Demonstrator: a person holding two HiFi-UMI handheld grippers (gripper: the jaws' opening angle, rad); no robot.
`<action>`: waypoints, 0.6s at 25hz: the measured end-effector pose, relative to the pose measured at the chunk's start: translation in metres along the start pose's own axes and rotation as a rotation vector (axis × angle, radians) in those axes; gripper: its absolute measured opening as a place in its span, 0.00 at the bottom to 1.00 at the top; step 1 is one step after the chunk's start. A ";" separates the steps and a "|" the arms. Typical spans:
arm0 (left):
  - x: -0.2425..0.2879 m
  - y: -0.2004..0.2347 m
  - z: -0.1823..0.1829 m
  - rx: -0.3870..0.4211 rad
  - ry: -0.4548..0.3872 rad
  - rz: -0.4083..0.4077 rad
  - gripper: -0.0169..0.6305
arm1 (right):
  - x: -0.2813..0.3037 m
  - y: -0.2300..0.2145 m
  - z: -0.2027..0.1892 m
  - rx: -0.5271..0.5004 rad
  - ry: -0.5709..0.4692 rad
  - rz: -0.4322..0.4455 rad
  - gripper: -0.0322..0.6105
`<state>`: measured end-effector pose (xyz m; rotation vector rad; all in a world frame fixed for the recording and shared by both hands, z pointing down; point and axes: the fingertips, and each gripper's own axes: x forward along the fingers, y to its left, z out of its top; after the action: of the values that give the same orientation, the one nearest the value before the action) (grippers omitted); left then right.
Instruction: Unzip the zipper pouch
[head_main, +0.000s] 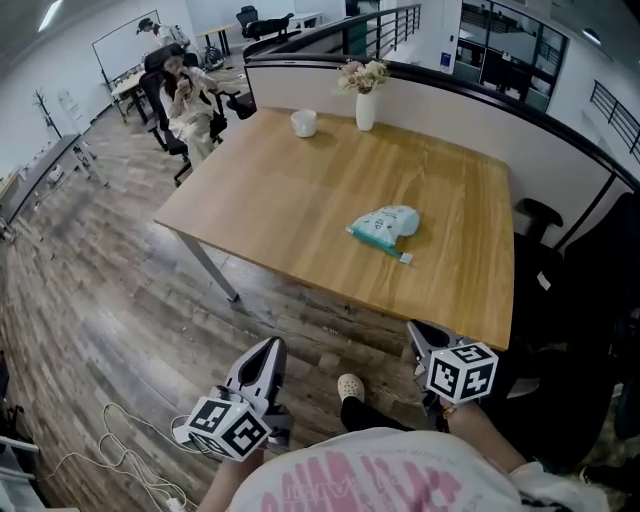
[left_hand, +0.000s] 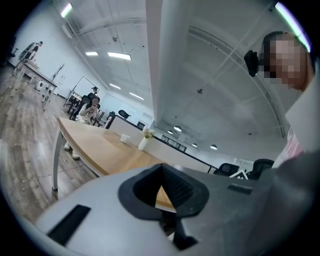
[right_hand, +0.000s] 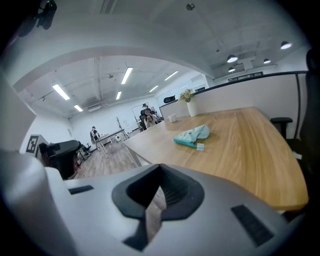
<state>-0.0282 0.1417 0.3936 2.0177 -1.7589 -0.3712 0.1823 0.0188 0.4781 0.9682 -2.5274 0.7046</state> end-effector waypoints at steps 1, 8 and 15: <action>0.011 0.006 0.008 -0.009 -0.009 0.003 0.03 | 0.013 -0.003 0.010 -0.006 0.004 0.009 0.04; 0.080 0.045 0.059 0.001 -0.040 0.026 0.03 | 0.100 -0.020 0.099 -0.057 -0.014 0.074 0.04; 0.122 0.082 0.092 -0.012 -0.137 0.053 0.03 | 0.176 -0.040 0.151 -0.110 -0.001 0.123 0.04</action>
<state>-0.1235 -0.0003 0.3637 1.9745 -1.8826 -0.5126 0.0644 -0.1833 0.4514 0.7818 -2.6138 0.5915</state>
